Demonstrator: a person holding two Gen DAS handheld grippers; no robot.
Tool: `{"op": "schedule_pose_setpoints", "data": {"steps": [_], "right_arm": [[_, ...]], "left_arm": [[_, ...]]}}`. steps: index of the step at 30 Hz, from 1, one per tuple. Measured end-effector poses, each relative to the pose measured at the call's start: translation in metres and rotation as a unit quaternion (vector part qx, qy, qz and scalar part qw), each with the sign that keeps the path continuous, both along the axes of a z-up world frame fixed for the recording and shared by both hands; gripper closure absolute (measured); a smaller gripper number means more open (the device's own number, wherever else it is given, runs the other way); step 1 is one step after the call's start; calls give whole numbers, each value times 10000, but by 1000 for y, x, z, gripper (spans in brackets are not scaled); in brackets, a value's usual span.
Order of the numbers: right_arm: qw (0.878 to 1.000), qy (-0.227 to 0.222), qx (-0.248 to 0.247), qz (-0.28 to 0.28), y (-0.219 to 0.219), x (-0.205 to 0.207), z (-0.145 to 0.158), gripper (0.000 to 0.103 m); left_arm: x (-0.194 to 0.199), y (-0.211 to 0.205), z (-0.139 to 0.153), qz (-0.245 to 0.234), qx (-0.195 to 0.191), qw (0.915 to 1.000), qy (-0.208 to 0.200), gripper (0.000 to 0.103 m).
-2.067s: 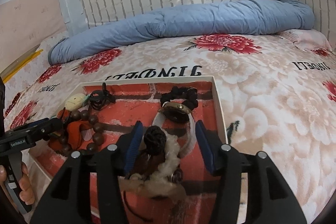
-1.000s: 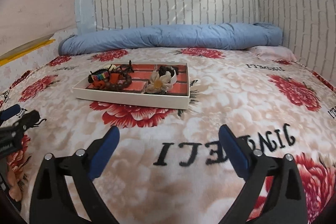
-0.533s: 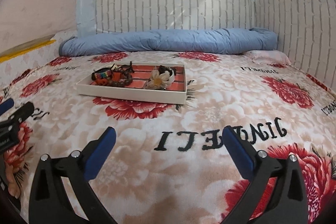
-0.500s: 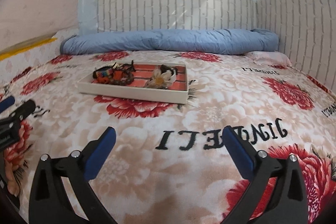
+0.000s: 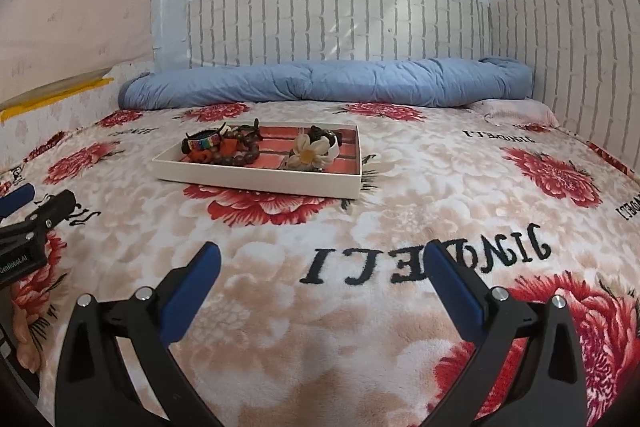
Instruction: Organize jewelry
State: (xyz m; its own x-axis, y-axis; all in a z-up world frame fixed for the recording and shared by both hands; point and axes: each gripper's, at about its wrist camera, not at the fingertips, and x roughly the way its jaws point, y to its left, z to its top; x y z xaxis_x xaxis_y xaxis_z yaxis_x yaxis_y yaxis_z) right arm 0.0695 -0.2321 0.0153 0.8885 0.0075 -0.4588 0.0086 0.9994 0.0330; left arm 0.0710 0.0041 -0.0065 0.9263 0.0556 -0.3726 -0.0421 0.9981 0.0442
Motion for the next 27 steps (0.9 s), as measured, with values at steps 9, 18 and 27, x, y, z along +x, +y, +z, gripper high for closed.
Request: {"op": "schedule_pose_setpoints", "data": {"steps": [9,18,27], "right_arm": [[10000,6,-10,0,-1,0,1,4],[10000,-2,-42,3,-1,0,1,4],[10000,-4,-44,1,-1,1,1,4]], "left_arm": [[-3,-4,1,4,109,9999,-72,5],[-4,-1,2,31,53,9999,-87,5],[-3,2,3,79,-1,9999,-77,5]]}}
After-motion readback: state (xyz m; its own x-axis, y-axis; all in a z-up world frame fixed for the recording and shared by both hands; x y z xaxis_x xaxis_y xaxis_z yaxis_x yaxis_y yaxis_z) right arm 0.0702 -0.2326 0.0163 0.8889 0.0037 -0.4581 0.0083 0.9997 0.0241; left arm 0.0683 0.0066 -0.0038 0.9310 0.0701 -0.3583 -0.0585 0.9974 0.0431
